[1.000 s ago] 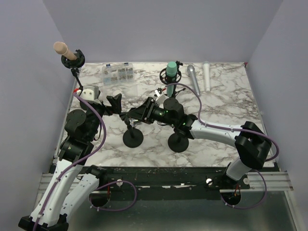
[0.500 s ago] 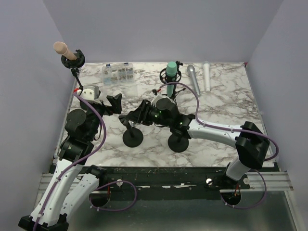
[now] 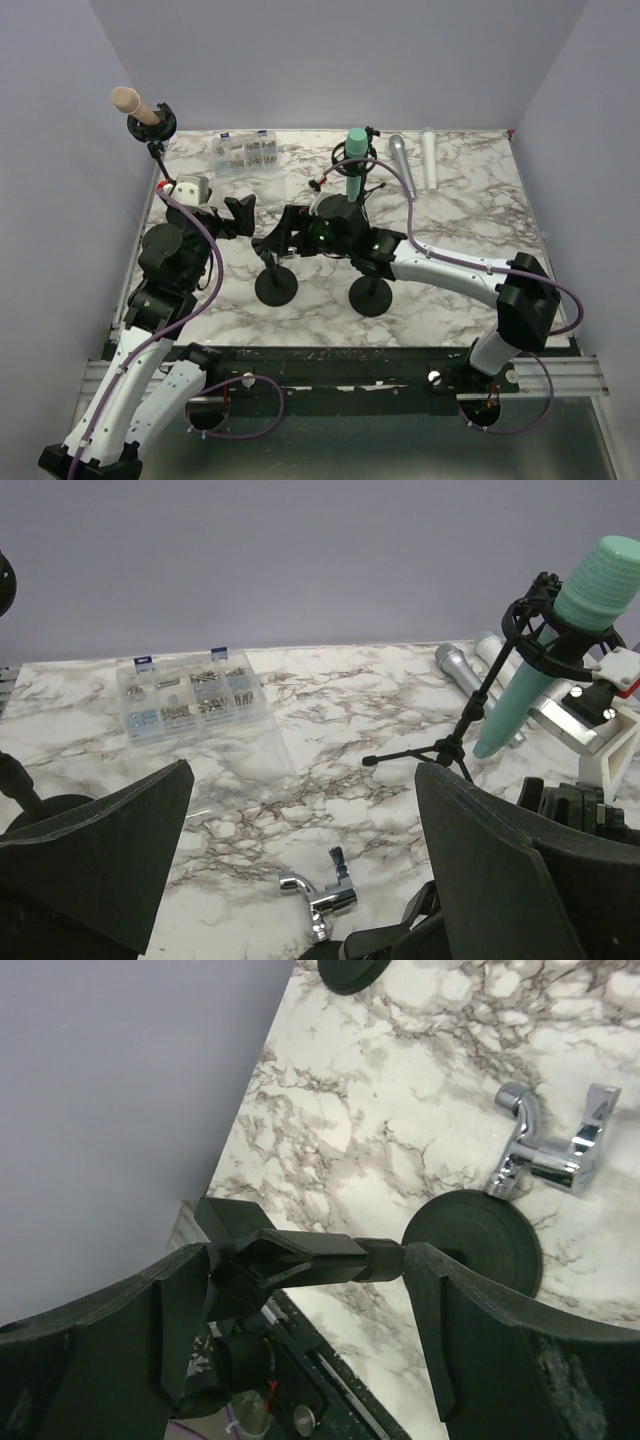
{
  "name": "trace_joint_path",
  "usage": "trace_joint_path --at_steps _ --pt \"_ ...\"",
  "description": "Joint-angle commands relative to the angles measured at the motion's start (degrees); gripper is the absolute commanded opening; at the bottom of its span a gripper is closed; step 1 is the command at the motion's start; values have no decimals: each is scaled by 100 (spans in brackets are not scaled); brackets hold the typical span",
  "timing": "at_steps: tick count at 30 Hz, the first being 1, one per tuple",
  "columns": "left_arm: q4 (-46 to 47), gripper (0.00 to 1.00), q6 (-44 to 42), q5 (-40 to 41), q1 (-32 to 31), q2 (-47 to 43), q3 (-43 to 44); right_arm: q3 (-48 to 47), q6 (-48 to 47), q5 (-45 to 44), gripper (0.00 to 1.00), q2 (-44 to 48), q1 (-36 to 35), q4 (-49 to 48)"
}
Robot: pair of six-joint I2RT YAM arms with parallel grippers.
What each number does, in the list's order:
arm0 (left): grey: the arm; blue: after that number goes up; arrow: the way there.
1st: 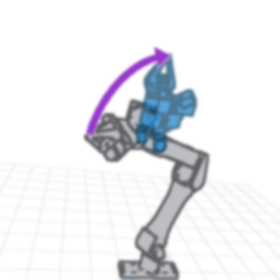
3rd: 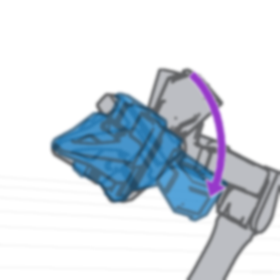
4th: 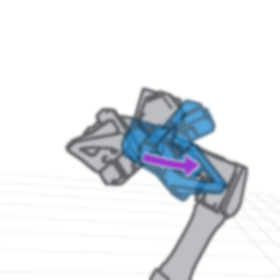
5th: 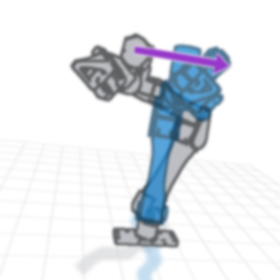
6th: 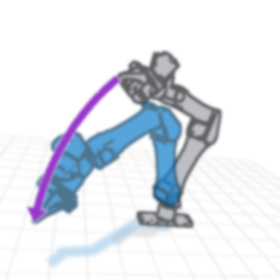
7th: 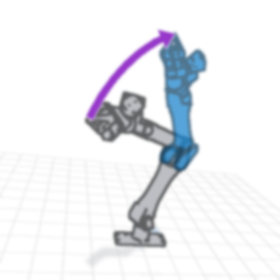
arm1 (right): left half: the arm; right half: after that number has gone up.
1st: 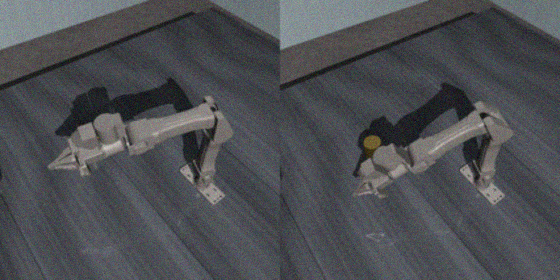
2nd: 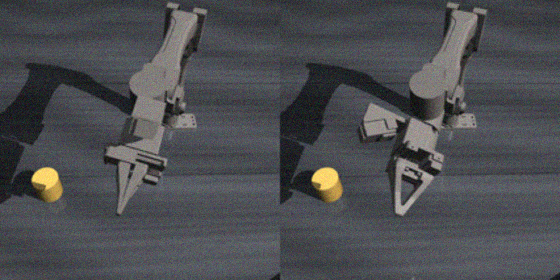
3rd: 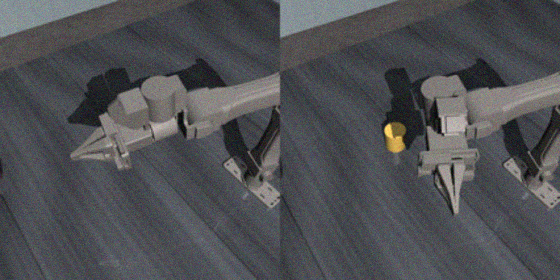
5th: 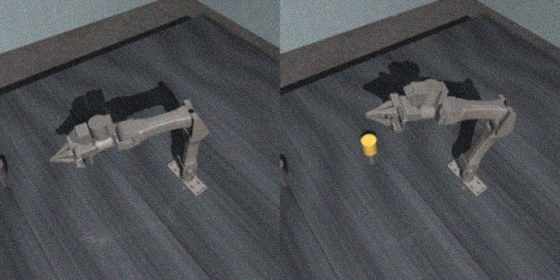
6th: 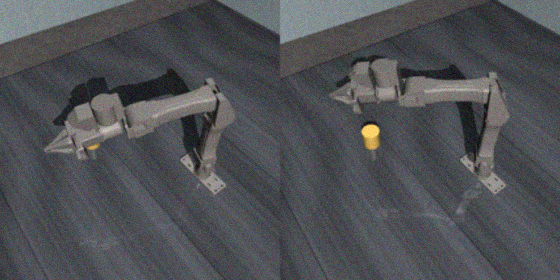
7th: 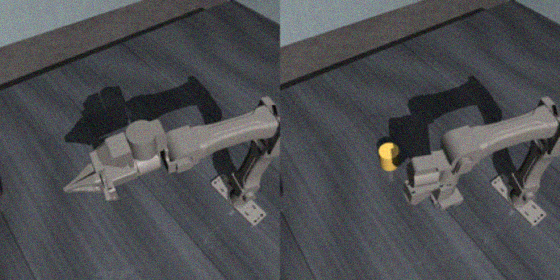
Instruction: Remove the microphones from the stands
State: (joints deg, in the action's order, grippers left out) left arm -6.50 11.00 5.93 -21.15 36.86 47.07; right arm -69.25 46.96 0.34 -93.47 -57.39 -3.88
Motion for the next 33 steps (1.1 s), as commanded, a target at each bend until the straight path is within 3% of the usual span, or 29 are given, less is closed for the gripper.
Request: trace_joint_path --at_steps 1,9,21,28,33 --pt "-16 97 49 -131 -45 75 56 -474 -732 -494 88 252 -52 775" --pt "-54 96 36 -133 -95 173 92 -958 -1779 -1870 91 822 -45 1570" --pt "-69 96 42 -165 -98 175 94 -982 -3990 -4693 100 1773 -52 1271" --pt "-4 96 27 -137 -93 121 49 -1355 -5069 -5038 100 1534 63 804" --pt "-35 96 33 -146 -99 202 65 -1940 -4951 -4410 100 1160 588 1086"
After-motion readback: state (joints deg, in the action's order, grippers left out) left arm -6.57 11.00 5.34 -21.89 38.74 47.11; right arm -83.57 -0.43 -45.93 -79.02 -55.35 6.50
